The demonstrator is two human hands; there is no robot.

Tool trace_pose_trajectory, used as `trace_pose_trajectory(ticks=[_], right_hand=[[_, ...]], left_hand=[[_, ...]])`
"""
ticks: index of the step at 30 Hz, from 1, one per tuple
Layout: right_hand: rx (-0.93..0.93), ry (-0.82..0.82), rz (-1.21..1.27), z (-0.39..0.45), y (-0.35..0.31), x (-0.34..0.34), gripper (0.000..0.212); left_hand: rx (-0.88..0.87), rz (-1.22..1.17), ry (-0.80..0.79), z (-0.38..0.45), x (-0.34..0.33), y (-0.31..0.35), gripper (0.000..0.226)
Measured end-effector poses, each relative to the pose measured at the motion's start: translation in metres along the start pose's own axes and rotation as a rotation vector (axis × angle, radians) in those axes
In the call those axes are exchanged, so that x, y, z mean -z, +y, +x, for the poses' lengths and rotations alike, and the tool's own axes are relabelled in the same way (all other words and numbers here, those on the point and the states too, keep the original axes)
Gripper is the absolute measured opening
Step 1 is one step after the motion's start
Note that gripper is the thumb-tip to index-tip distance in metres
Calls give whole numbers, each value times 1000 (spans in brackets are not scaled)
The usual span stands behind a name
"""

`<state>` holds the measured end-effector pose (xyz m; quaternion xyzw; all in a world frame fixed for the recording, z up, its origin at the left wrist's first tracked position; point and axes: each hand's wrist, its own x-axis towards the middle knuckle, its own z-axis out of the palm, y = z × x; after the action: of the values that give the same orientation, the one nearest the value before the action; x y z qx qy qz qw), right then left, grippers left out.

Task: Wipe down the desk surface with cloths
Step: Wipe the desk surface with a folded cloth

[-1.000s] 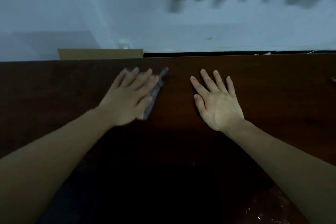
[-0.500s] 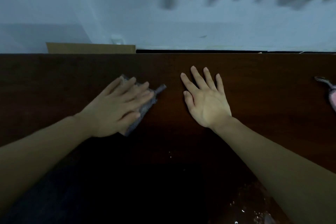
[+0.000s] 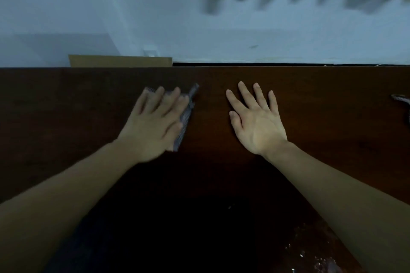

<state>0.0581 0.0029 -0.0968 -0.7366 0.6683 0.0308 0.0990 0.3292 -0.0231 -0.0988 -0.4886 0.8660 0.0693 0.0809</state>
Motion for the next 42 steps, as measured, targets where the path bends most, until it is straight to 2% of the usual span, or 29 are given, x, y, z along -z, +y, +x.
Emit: trace_pose_trajectory(ticks=[3, 6, 8, 12, 16, 19, 24, 26, 28, 32, 36, 38, 42], right_hand=[[-2, 4, -1, 0, 0, -1, 57], [-3, 1, -5, 0, -2, 0, 57], [0, -9, -5, 0, -2, 0, 57], [9, -3, -2, 0, -1, 0, 57], [23, -1, 0, 1, 1, -2, 56], [25, -10, -10, 2, 1, -2, 57], [29, -26, -9, 0, 0, 0, 58], [31, -27, -5, 0, 0, 1, 58], [40, -30, -2, 2, 1, 2, 58], [55, -44, 6, 3, 1, 3, 58], [68, -36, 6, 3, 3, 3, 58], [69, -34, 4, 3, 3, 3, 58], [52, -48, 5, 1, 3, 3, 58]], left_hand=[[-201, 61, -38, -32, -12, 10, 61], [-236, 46, -40, -29, -10, 1, 60], [-110, 2, 14, -9, -5, -4, 62], [208, -57, 21, 39, 4, -5, 59], [275, -117, -3, 49, 8, 7, 59], [188, -66, -24, 19, 5, 23, 65], [-109, 19, -98, -54, -10, 36, 61], [-130, 29, -112, -58, -11, 25, 60], [-40, -10, -71, -44, -7, 16, 58], [263, -107, -39, 10, 4, 7, 61], [375, -156, -18, 31, 8, 19, 60], [327, -154, -28, 19, 6, 30, 60], [77, -40, -57, -35, -7, 49, 62]])
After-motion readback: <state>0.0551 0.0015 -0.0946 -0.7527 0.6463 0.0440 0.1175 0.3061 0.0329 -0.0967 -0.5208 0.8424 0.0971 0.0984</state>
